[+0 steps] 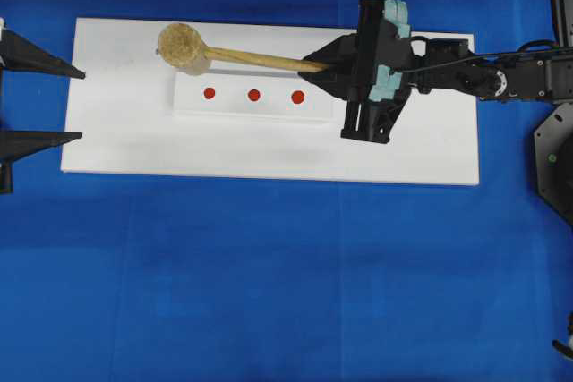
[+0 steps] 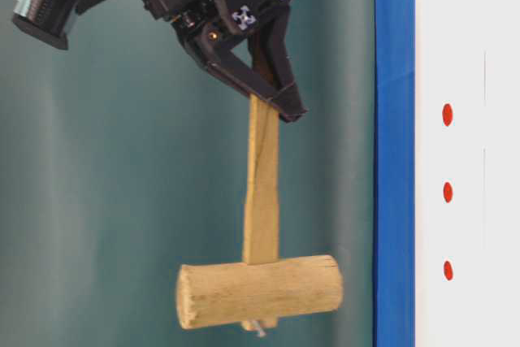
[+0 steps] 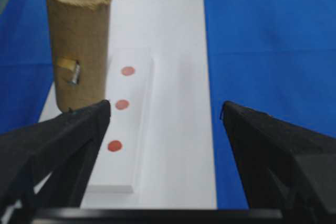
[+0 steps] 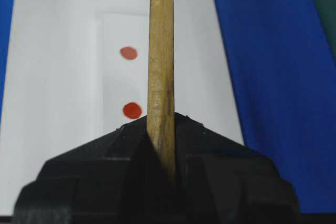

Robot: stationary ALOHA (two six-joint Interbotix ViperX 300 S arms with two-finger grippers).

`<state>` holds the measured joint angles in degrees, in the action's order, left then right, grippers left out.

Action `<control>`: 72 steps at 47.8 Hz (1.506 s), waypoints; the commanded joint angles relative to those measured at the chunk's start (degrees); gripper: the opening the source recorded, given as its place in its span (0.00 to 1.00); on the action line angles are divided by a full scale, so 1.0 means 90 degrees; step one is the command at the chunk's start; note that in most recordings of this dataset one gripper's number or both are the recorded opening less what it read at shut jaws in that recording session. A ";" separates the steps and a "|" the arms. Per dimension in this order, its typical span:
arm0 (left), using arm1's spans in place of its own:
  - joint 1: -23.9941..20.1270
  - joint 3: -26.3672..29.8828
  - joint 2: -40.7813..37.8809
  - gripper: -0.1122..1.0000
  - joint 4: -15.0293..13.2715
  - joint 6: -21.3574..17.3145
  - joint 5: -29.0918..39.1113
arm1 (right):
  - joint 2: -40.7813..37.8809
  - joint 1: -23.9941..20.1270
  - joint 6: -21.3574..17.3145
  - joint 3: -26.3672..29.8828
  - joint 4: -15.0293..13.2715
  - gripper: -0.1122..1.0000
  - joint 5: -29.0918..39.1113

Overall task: Hit the mark with a hammer.
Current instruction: 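Open the left gripper and withdraw it from the mallet head, then lower the mallet head onto the red dots with the right gripper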

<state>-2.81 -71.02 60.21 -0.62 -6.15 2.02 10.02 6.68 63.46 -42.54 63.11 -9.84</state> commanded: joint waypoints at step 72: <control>-0.0010 0.0049 -0.0059 0.86 -0.0020 0.0010 -0.0020 | 0.1250 -0.0078 0.0000 -0.0986 0.0713 0.12 0.0000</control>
<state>-2.81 -71.10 60.21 -0.70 -6.15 2.20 19.16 6.15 63.54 -51.77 69.43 -9.14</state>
